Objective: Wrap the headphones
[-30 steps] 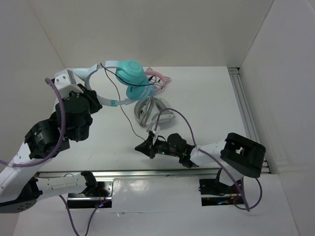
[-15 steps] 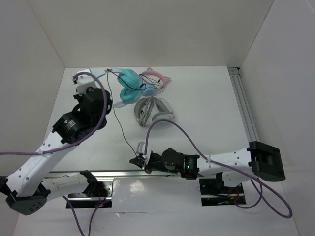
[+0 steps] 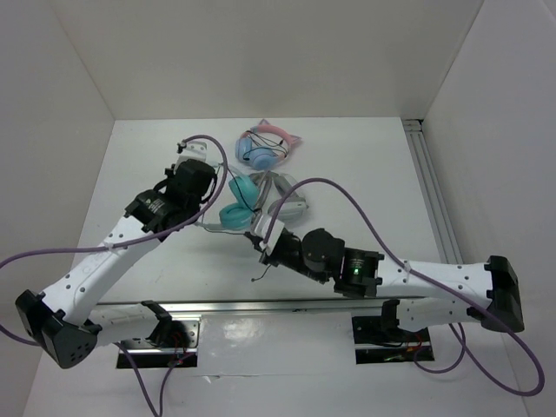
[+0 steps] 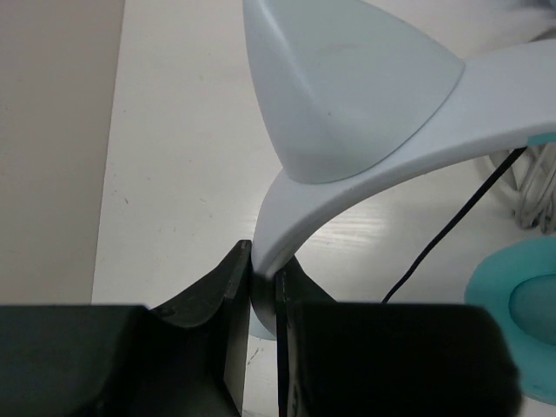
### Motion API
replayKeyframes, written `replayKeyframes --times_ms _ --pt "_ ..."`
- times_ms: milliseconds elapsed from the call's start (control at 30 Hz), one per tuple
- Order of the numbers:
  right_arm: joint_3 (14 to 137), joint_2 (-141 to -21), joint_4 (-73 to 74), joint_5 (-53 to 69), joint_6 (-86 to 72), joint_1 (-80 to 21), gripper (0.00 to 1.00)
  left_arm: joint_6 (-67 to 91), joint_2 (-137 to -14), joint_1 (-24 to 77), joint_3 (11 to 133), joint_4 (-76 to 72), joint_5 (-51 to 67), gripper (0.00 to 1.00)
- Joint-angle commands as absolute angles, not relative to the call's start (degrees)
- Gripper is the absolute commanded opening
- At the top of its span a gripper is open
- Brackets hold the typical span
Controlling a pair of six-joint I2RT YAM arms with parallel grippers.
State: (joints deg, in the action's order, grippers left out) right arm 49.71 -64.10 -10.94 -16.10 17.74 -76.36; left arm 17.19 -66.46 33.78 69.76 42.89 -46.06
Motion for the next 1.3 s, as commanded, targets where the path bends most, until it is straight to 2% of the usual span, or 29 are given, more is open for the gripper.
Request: replayKeyframes --times_ms 0,333,533,833,1100,1267 --pt "53.44 -61.00 -8.35 -18.26 22.57 -73.22 0.00 15.12 -63.73 34.97 68.04 43.15 -41.31 0.00" --pt "58.09 -60.99 -6.85 -24.26 28.65 -70.75 0.00 22.41 -63.19 47.97 65.82 52.99 -41.40 0.00" --pt "57.57 -62.05 -9.32 -24.97 29.79 -63.57 0.00 21.54 -61.88 54.84 68.64 55.99 -35.18 0.00" --pt "57.04 -65.04 -10.54 -11.27 22.95 -48.36 0.00 22.06 -55.91 55.37 72.86 61.78 -32.96 0.00" --pt "58.97 -67.68 -10.37 -0.46 18.91 -42.55 0.03 18.72 -54.67 55.37 74.00 60.48 -24.00 0.00" --pt "56.70 -69.52 -12.30 4.57 15.30 -40.96 0.09 18.19 -53.61 55.37 76.46 57.74 -21.18 0.00"
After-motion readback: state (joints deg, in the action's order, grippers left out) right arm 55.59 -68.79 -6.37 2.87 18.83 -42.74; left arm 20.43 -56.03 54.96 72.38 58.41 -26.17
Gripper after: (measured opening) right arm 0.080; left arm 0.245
